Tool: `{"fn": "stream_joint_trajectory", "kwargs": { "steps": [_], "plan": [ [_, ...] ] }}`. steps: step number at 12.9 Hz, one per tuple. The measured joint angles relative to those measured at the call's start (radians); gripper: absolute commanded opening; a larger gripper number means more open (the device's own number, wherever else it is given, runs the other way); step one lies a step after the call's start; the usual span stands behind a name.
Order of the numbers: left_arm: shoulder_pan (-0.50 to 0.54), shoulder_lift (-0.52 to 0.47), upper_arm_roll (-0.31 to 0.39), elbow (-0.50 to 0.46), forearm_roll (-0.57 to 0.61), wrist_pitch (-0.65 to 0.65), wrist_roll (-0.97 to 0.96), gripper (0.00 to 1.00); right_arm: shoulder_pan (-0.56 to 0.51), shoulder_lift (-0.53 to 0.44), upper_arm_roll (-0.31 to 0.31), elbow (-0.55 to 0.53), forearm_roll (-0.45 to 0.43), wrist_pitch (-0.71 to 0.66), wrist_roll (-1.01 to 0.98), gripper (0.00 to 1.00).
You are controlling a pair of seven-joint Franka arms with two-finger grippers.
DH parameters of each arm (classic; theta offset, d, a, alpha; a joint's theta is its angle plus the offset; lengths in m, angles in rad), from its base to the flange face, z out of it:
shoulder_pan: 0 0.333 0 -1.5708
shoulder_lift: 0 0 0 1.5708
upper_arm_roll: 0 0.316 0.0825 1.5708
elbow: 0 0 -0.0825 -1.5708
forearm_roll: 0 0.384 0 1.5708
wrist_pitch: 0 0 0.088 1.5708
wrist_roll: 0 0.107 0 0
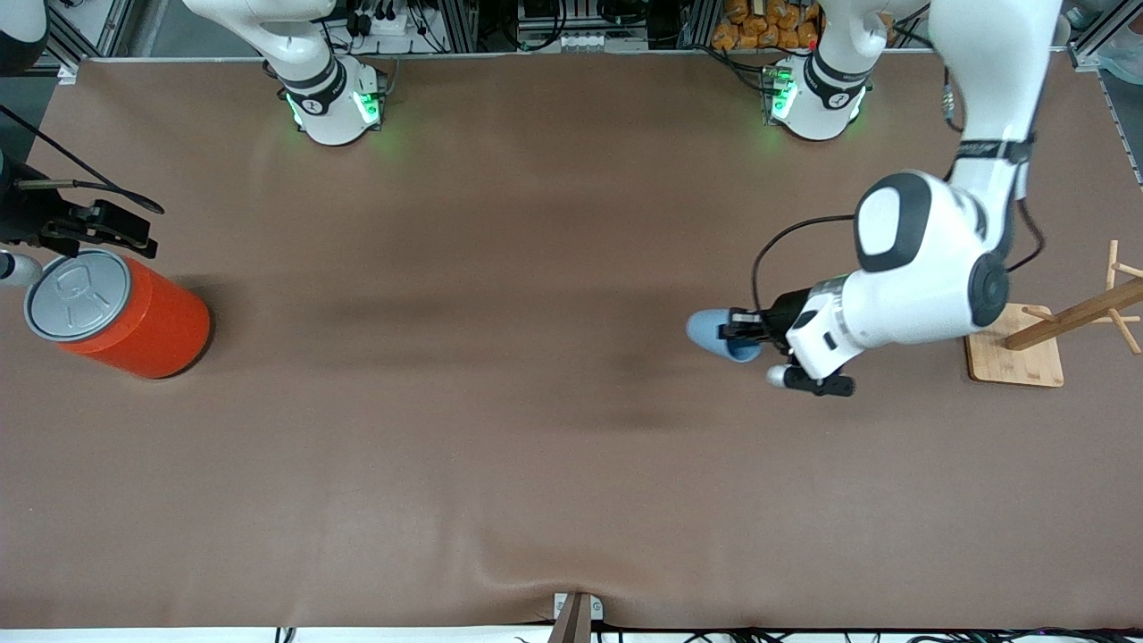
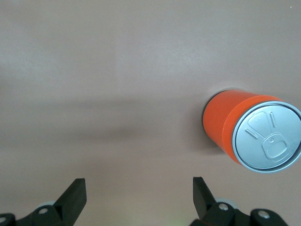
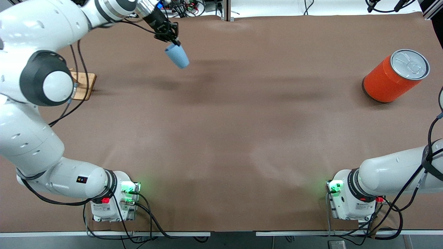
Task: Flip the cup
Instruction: 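Rotate the cup opening up with the left gripper and set it down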
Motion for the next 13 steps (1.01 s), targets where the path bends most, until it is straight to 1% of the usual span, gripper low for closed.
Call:
{"fn": "stream_joint_trajectory", "kwargs": {
  "steps": [2,4,5,6,8,11,13],
  "plan": [
    [0.04,-0.041,0.004,-0.007,0.137,-0.057,-0.001,0.0,0.0,0.0,0.0,-0.001,0.0,0.0,0.0,1.0],
    [0.072,-0.067,0.006,-0.041,0.318,-0.066,-0.002,0.0,0.0,0.001,0.0,-0.004,0.0,0.0,0.0,1.0],
    [0.091,-0.078,0.007,-0.068,0.37,-0.057,-0.002,0.0,0.0,0.001,0.0,-0.005,0.0,0.0,0.0,1.0],
    [0.118,-0.084,0.007,-0.098,0.396,-0.034,0.005,0.0,0.0,0.002,0.0,-0.006,0.0,0.001,0.0,1.0],
    [0.158,-0.091,0.007,-0.18,0.422,0.065,0.03,0.0,0.0,0.003,0.0,-0.006,0.0,0.001,0.0,1.0],
    [0.191,-0.105,0.006,-0.382,0.442,0.333,0.077,0.0,0.0,0.004,0.0,-0.006,0.0,0.001,0.0,1.0],
    [0.193,-0.105,0.003,-0.483,0.442,0.459,0.08,0.0,0.0,0.004,0.0,-0.006,0.0,0.002,0.0,1.0]
  ]
}}
